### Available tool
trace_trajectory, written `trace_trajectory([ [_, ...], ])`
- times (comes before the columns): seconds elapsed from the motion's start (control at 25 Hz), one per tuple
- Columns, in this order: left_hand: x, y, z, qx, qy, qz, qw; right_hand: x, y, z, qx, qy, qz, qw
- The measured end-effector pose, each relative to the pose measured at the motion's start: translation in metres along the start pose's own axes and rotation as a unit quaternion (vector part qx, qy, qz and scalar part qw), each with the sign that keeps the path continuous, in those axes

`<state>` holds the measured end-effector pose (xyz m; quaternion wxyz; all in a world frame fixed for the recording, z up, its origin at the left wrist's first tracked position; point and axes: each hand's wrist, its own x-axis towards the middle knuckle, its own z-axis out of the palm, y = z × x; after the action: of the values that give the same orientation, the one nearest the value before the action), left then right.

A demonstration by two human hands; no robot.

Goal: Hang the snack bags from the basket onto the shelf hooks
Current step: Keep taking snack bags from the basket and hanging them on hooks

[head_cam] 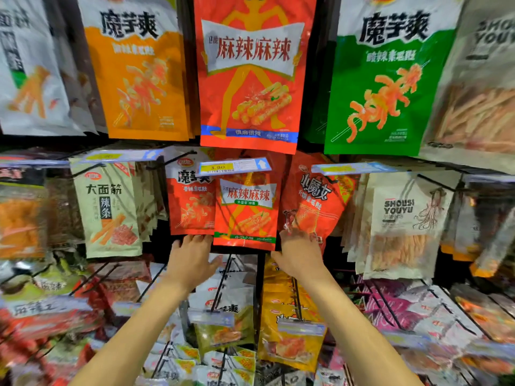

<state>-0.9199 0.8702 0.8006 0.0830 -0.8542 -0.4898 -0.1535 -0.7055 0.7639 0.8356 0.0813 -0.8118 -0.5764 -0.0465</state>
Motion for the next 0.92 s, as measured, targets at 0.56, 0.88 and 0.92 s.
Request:
trace_trajectory([
  [0.56, -0.023, 0.108, -0.062, 0.077, -0.148, 0.023, 0.986, -0.068, 0.052, -0.038, -0.004, -0.030, 0.005, 1.000],
  [0.88, -0.005, 0.137, -0.066, -0.126, -0.066, 0.030, 0.989, -0.060, 0.089, -0.037, 0.186, 0.047, 0.090, 0.977],
  [0.92, 0.000, 0.137, -0.066, -0.137, -0.055, 0.034, 0.988, -0.053, 0.093, -0.033, 0.236, 0.065, 0.102, 0.964],
])
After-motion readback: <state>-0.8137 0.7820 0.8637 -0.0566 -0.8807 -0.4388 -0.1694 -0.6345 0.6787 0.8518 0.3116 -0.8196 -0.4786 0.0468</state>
